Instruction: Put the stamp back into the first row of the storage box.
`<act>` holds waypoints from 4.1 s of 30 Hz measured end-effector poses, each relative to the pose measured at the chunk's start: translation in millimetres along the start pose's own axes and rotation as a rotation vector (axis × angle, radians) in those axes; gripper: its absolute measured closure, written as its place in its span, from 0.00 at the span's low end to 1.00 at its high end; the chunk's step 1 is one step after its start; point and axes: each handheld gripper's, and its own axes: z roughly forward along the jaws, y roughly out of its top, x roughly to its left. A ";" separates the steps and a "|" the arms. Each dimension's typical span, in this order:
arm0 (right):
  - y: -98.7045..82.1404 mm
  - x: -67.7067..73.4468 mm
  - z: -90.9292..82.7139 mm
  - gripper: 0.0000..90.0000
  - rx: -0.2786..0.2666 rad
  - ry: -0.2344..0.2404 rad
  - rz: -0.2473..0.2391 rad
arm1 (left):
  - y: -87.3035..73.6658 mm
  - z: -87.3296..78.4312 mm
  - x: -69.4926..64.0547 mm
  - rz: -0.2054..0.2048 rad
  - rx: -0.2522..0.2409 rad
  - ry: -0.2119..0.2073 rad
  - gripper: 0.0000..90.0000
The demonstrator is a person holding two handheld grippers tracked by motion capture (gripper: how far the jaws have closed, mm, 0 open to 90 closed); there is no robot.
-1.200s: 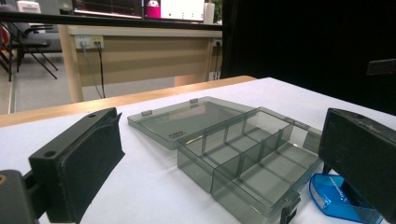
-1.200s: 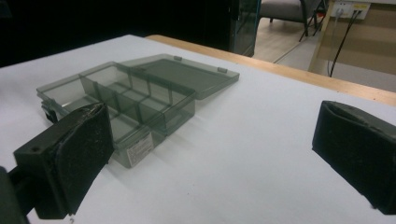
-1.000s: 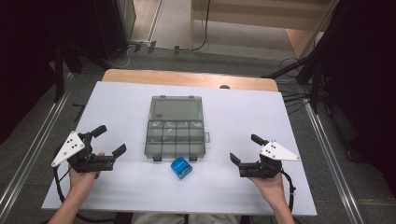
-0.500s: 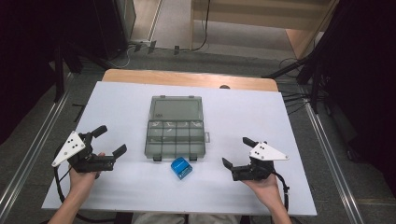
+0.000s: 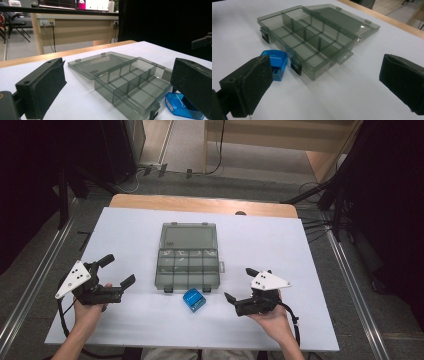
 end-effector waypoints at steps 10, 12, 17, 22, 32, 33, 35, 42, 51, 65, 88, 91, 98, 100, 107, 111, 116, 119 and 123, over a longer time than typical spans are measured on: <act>16.6 17.9 12.7 0.00 0.050 0.056 -0.016 | 0.0 -0.8 -0.2 0.003 0.002 0.004 0.00; 19.8 20.6 15.9 0.00 0.060 0.059 -0.017 | 0.1 -1.1 -0.2 0.004 0.003 0.004 0.00; 22.0 23.4 21.2 0.00 0.072 0.068 -0.018 | 0.0 -1.3 -0.1 0.003 0.002 0.005 0.00; 24.7 28.9 29.0 0.00 0.091 0.088 -0.016 | 0.1 -1.1 -0.3 0.004 0.003 0.003 0.00; 27.9 39.6 43.7 0.00 0.134 0.121 -0.023 | 0.3 -1.7 0.1 0.002 0.002 0.003 0.00; 28.0 41.8 46.1 0.00 0.139 0.130 -0.024 | 0.3 -1.6 0.2 0.003 0.004 0.004 0.00; 28.3 44.6 48.9 0.00 0.150 0.133 -0.032 | 0.2 -1.5 0.3 0.001 0.004 0.004 0.00; 29.2 54.8 58.4 0.00 0.182 0.154 -0.049 | 0.6 -2.0 -0.5 -0.001 -0.004 0.002 0.00; 27.7 67.6 72.9 0.00 0.230 0.166 -0.077 | 0.6 -2.0 -0.5 -0.001 -0.003 0.000 0.00; 18.8 82.6 89.0 0.00 0.314 0.196 -0.103 | 0.6 -1.9 -0.7 0.002 0.001 -0.009 0.00; 11.6 86.0 104.2 0.33 0.405 0.113 0.011 | 0.3 -1.7 -2.0 0.005 0.005 -0.018 0.00; 11.9 85.0 103.4 0.40 0.405 0.100 0.015 | 0.2 -1.5 -2.0 0.006 0.006 -0.019 0.00; 13.3 83.5 102.1 0.46 0.418 0.103 -0.006 | 0.3 -1.5 -2.2 0.006 0.006 -0.020 0.00; 14.4 82.9 101.9 0.46 0.430 0.107 -0.006 | 0.3 -1.5 -2.4 0.004 0.004 -0.020 0.00; 16.9 80.6 101.3 0.46 0.456 0.135 -0.019 | 0.4 -1.6 -2.4 0.003 0.003 -0.020 0.00; 18.6 80.7 100.1 0.46 0.466 0.145 -0.019 | 0.3 -1.6 -2.2 0.003 0.003 -0.019 0.00; 21.7 83.6 98.5 0.47 0.473 0.166 -0.024 | 0.4 -1.6 -2.2 0.002 0.003 -0.019 0.00; 25.1 84.6 95.9 0.47 0.465 0.173 -0.027 | 0.4 -1.6 -2.1 0.002 0.001 -0.019 0.00; 30.3 83.2 91.5 0.47 0.444 0.183 -0.025 | 0.4 -1.7 -1.8 0.003 0.002 -0.017 0.00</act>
